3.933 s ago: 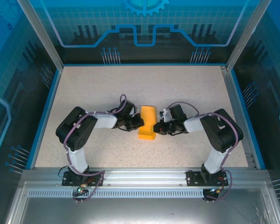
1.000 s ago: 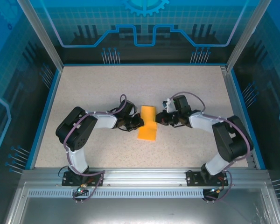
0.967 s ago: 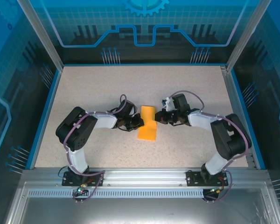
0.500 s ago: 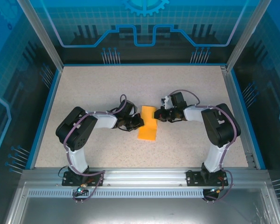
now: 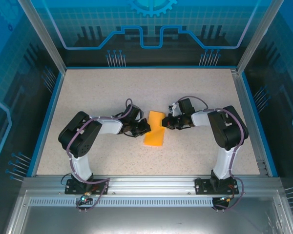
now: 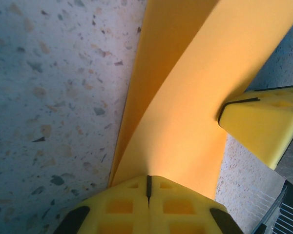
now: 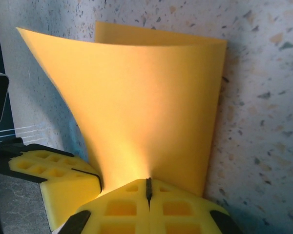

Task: Fold a paper plane with a square sheet of paper (pick it up from the middle)
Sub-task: Fold the square sheet of paper in half at the center of the table.

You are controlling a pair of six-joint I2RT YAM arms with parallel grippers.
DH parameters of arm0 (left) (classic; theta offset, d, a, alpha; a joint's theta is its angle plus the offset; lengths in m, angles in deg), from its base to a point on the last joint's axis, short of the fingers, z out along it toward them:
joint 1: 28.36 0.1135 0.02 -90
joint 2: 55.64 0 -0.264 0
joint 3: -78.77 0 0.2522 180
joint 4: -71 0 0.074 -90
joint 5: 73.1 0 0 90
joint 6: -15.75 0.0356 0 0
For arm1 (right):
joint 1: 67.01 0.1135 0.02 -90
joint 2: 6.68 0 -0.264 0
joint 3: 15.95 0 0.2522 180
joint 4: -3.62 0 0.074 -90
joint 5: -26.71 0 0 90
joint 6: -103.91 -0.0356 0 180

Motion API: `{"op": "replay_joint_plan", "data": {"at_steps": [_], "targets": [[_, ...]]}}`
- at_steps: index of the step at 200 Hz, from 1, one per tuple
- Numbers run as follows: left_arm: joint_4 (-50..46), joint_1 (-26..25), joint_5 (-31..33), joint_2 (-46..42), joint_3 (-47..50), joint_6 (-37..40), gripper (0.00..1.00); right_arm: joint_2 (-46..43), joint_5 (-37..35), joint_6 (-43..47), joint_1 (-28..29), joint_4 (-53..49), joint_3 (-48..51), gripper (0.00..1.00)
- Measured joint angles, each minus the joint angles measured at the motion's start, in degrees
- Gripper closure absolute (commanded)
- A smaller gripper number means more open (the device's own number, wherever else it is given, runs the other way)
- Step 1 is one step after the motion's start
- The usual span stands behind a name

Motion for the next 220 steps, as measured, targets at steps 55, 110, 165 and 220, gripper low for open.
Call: {"op": "replay_joint_plan", "data": {"at_steps": [55, 110, 165, 220], "targets": [[-0.02, 0.00, 0.00, 0.00, 0.00, 0.15, 1.00, -0.57, 0.81, -0.07, -0.22, -0.50, -0.02, 1.00], [-0.02, 0.02, -0.02, 0.00, 0.00, 0.81, 1.00, -1.75, 2.38, -0.26, -2.78, -0.87, -2.23, 1.00], [-0.02, 0.02, -0.02, 0.00, 0.00, 1.22, 1.00, 1.88, 2.69, -0.26, -3.28, -1.57, -4.94, 1.00], [-0.24, 0.00, -0.22, 0.11, -0.22, 1.25, 1.00, 3.72, 0.35, 0.17, -3.34, -6.84, -7.34, 1.00]]}}
